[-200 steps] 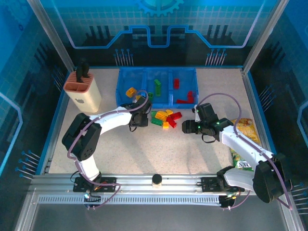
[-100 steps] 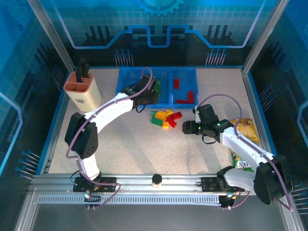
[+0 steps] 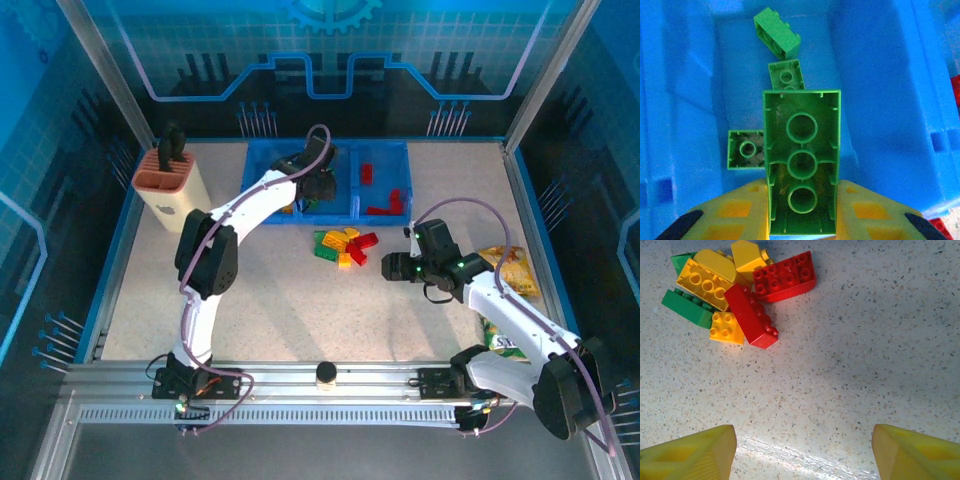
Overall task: Sort the legos into containers by color
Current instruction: Place the lego in the container, then pick up the lego from the center of the table.
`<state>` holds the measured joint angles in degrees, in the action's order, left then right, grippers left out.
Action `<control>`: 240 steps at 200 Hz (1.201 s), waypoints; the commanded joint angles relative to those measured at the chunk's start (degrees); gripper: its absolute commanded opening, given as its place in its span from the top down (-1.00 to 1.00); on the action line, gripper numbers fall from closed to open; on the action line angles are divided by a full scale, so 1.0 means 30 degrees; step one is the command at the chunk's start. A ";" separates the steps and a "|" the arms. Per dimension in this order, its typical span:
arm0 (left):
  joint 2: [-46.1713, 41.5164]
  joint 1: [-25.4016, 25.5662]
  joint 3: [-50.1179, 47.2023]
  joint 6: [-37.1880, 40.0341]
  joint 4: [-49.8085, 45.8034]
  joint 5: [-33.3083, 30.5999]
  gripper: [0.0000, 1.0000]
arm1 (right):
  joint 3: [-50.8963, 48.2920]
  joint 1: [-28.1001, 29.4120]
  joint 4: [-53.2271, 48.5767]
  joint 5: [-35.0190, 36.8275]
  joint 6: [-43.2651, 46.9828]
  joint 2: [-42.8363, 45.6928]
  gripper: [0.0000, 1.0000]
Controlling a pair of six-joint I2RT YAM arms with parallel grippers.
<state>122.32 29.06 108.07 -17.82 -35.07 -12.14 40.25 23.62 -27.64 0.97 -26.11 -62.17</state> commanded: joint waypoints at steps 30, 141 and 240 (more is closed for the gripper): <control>-0.1259 -0.0037 0.1182 0.0712 -0.0916 0.0370 -0.44 | 0.0046 0.0154 -0.0338 -0.0367 -0.0117 0.0215 -0.46; -1.3713 -0.0009 -1.3244 -0.1182 0.3940 0.0166 -0.24 | 0.4246 0.3212 -0.0635 -0.0776 0.2677 -0.3558 -0.46; -2.1418 0.0010 -2.1463 -0.3237 0.2383 -0.0886 -0.23 | 0.7113 0.5366 -0.0579 0.0859 0.0035 -1.0638 -0.21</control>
<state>61.95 28.93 46.02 -25.06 -26.22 -13.32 58.17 38.74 -28.88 1.61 -23.68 -90.72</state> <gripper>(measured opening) 0.615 0.622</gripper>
